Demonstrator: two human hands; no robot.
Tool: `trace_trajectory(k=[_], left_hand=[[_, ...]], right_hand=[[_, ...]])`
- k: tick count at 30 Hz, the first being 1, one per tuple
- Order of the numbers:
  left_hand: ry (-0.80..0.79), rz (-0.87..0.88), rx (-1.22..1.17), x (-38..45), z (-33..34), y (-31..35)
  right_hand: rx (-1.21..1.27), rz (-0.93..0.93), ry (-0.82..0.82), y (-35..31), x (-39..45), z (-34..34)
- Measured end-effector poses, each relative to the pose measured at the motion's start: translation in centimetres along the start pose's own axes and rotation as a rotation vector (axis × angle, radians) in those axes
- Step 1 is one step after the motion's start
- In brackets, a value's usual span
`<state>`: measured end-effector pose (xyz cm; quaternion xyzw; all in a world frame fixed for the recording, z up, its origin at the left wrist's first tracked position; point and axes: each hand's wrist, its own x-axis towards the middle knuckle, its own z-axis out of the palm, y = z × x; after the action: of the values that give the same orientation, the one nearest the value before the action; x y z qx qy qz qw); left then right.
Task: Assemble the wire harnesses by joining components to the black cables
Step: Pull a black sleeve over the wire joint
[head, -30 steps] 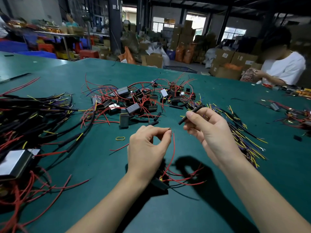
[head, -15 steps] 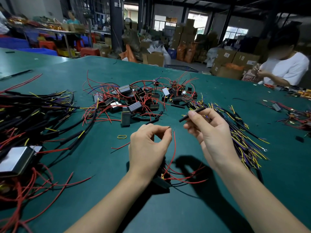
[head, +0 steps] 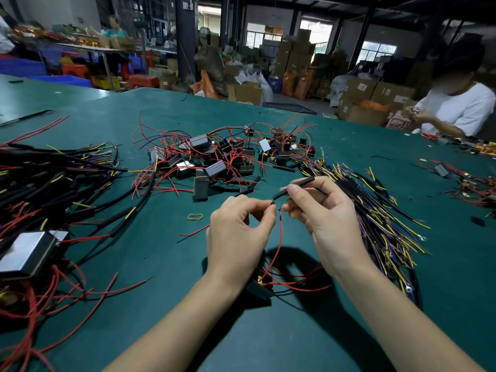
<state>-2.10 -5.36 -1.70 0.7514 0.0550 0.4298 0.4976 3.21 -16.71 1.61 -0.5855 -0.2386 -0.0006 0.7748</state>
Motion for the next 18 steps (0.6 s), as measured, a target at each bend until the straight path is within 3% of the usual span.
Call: trace_trajectory(k=[18], left_hand=[[-0.007,0.144,0.104,-0.04,-0.22,0.21]], right_hand=[[0.184,0.122,0.101,-0.38,-0.07,-0.09]])
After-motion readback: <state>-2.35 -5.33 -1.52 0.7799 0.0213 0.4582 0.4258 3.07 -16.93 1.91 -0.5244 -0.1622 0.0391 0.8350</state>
